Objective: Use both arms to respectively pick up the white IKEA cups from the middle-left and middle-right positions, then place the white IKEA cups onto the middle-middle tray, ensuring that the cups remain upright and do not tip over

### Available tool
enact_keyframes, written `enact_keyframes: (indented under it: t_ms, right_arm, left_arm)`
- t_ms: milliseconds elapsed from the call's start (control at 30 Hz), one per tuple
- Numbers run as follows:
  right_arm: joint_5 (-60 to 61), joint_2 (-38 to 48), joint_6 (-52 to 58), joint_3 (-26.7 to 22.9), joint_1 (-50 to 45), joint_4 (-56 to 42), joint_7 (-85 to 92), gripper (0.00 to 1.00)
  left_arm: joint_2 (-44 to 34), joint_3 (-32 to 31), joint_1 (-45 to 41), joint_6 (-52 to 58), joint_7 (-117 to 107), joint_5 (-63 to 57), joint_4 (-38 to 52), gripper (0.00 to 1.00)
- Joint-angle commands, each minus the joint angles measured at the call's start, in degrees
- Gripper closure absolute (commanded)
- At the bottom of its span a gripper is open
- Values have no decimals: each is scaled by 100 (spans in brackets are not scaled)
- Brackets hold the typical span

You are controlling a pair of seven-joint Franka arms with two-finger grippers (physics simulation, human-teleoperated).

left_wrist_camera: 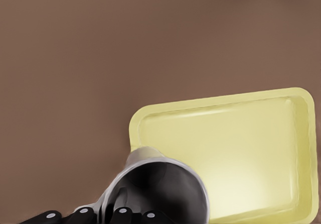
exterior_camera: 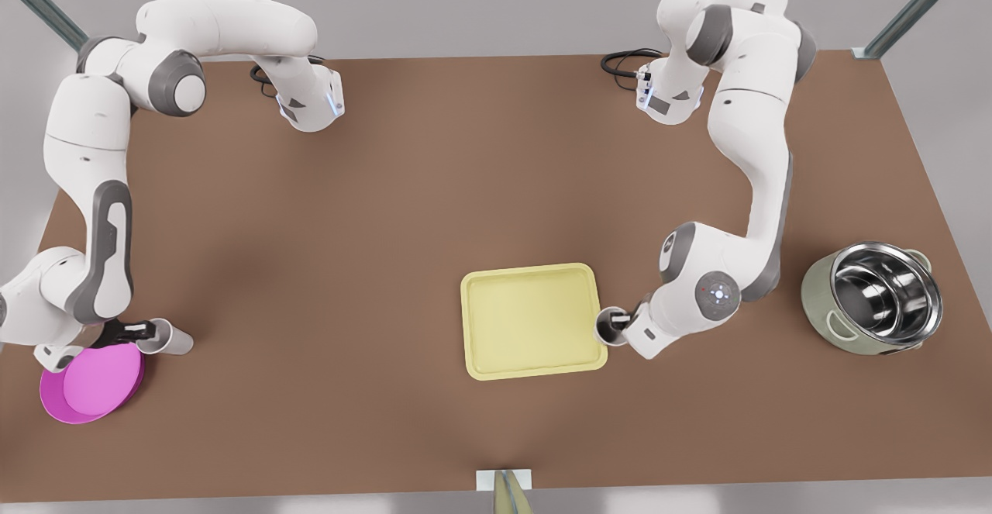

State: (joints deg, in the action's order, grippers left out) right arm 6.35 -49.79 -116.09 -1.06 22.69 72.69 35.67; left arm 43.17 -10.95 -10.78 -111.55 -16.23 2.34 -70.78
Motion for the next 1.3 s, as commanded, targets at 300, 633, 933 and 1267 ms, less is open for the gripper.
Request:
enact_keyframes:
  t_ms: [300, 633, 933, 1267]
  right_arm:
    - [130, 514, 1326, 334, -722, -45, -525, 79]
    - [-371, 584, -545, 1503, -3658, 254, -7741, 79]
    - [-758, -84, -2031, 1327, -5082, -115, -10176, 79]
    - [-670, -365, -2110, 1354, -5134, -229, -10185, 0]
  left_arm:
    - [605, -293, -47, -438, -2824, 21, 30, 79]
    - [710, -328, -4, -385, -2815, 4, 29, 0]
    - [456, -328, 146, 168, -2806, 12, 38, 0]
    - [-2753, 375, 682, 3147, 683, -787, -613, 0]
